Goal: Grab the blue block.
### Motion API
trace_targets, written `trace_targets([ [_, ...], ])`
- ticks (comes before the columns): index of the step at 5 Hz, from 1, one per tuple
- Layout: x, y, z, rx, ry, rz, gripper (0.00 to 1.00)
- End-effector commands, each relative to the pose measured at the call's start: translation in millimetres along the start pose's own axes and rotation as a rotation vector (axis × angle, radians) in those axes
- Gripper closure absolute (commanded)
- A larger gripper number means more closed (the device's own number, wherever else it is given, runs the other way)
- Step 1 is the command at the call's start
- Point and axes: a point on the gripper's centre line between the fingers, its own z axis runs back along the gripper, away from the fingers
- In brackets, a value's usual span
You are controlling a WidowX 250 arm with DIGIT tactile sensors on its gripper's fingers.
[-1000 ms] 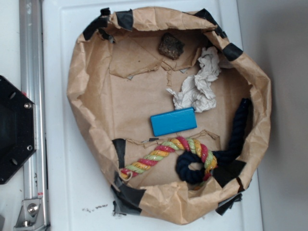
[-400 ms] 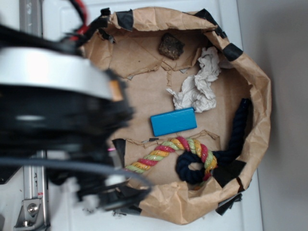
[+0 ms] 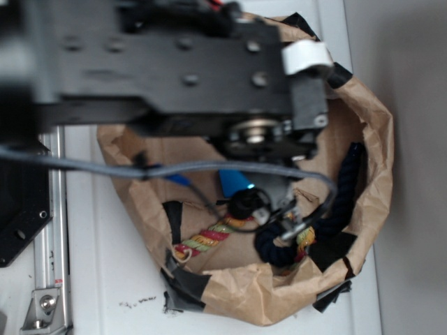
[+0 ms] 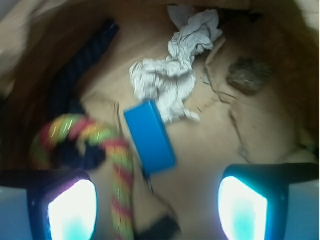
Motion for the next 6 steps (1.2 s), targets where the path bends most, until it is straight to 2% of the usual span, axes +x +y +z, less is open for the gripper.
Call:
trace_targets([
  [1, 4.9, 8.5, -41.2, -0.019, 0.056, 0.031, 0.0],
  [2, 9.4, -5.3, -57.2, -0.037, 0.051, 0.036, 0.0],
  [3, 11.7, -11.2, -82.6, -0.002, 0.081, 0.022, 0.0],
  [4, -0.2, -6.3, -104.8, 0.039, 0.116, 0.023, 0.25],
  [5, -9.3, 0.2, -103.3, 0.074, 0.117, 0.01, 1.0],
  [6, -13.1, 1.5, -79.4, 0.064, 0.113, -0.054, 1.0],
])
